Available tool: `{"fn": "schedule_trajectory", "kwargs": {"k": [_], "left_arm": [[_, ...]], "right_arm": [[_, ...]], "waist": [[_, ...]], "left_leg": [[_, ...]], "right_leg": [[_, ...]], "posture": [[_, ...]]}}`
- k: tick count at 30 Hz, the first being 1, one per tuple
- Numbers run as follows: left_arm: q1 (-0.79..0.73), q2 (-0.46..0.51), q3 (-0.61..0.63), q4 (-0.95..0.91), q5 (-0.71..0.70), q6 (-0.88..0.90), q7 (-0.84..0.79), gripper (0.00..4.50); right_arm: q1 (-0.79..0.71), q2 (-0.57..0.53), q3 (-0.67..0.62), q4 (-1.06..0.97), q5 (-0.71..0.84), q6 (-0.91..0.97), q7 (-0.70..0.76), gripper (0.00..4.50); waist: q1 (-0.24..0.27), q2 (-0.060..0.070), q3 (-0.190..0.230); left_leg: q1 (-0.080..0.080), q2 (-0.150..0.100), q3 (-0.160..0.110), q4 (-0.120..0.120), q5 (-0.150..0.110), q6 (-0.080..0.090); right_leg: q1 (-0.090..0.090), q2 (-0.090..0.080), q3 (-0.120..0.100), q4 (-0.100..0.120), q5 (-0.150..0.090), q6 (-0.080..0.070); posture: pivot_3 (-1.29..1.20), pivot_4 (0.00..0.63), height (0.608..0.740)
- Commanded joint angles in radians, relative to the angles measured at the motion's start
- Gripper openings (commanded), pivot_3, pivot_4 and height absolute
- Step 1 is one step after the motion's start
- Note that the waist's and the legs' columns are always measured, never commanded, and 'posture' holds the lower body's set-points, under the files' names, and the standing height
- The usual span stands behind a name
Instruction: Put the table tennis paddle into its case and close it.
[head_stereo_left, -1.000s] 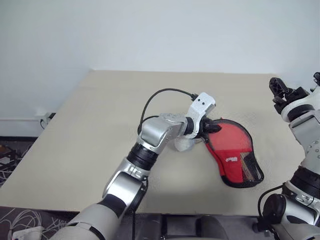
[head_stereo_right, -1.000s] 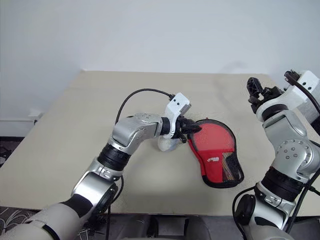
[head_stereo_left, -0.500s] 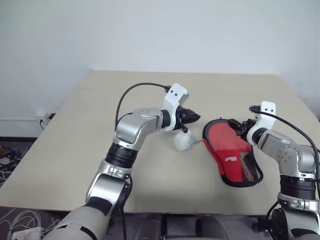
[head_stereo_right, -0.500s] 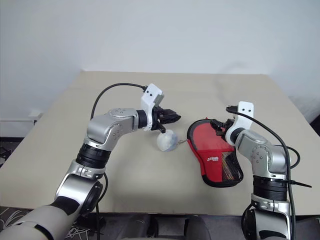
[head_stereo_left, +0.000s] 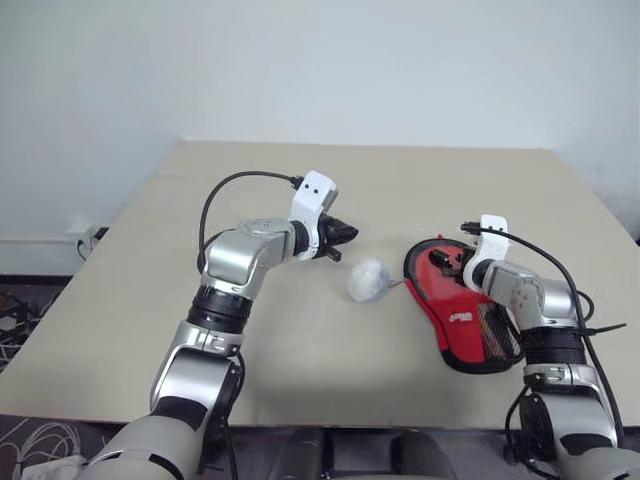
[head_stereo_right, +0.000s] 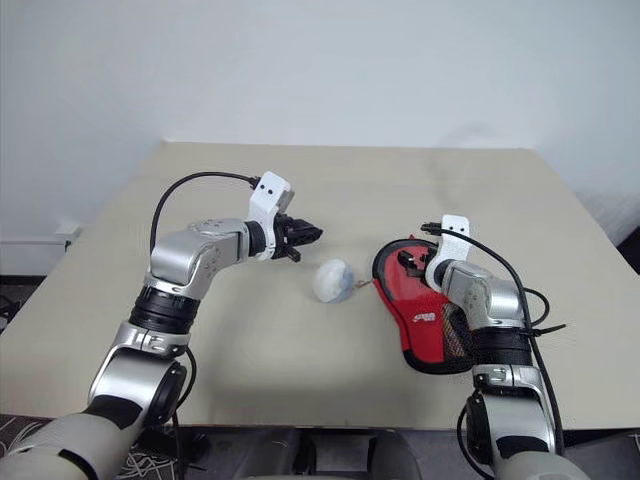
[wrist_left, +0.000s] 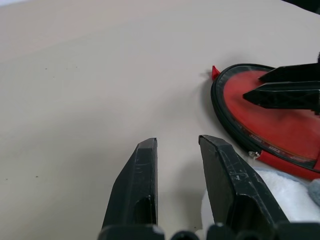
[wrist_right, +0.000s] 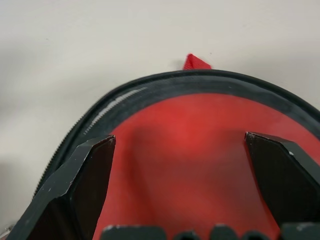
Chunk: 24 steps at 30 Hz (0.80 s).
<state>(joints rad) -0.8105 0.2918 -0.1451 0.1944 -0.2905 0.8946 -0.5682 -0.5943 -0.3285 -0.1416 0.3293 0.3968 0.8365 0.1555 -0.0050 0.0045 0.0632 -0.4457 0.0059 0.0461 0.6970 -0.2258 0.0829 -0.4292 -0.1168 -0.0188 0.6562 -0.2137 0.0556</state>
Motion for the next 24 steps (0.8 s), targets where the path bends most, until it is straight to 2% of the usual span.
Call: {"fn": "schedule_trajectory", "kwargs": {"k": [1,11,17,22,24], "left_arm": [[-0.019,-0.002,0.020,-0.038,-0.002,0.003,0.006,1.31],[-0.017,0.008,0.013,-0.062,-0.015,0.033,-0.020,1.31],[-0.016,0.049,0.082,-0.152,-0.130,0.201,-0.084,1.31],[0.013,0.127,0.129,-0.254,-0.233,0.319,-0.146,1.31],[0.039,0.170,0.109,-0.290,-0.238,0.322,-0.163,1.69]], "right_arm": [[-0.014,0.011,-0.004,0.029,-0.029,-0.020,0.002,3.57],[0.023,0.000,0.027,0.015,-0.065,-0.023,0.077,0.04],[0.059,0.009,0.055,-0.024,-0.086,0.006,0.093,0.04],[0.063,0.009,0.060,-0.018,-0.107,0.001,0.090,0.04],[0.061,0.012,0.057,-0.010,-0.111,-0.003,0.082,0.00]], "waist": [[0.000,0.000,0.000],[-0.006,0.000,0.000],[-0.021,0.000,0.000],[-0.027,0.000,0.000],[-0.027,-0.001,-0.001]], "left_leg": [[0.000,0.000,0.000,0.000,0.000,0.000],[0.000,0.001,0.001,0.000,0.001,-0.001],[0.001,0.001,0.000,0.000,0.001,-0.002],[0.002,0.002,0.000,0.000,0.001,-0.002],[0.002,0.002,-0.001,0.000,0.001,-0.003]], "right_leg": [[0.000,0.000,0.000,0.000,0.000,0.000],[-0.001,0.000,0.000,0.000,0.000,0.000],[0.000,0.000,-0.001,0.000,0.000,0.000],[0.000,0.000,-0.001,0.001,0.000,0.000],[0.000,0.000,-0.002,0.001,0.000,0.000]], "posture": [[0.00,0.000,0.688],[0.00,0.000,0.688],[0.00,0.000,0.688],[0.00,0.000,0.688],[0.00,0.000,0.688]]}}
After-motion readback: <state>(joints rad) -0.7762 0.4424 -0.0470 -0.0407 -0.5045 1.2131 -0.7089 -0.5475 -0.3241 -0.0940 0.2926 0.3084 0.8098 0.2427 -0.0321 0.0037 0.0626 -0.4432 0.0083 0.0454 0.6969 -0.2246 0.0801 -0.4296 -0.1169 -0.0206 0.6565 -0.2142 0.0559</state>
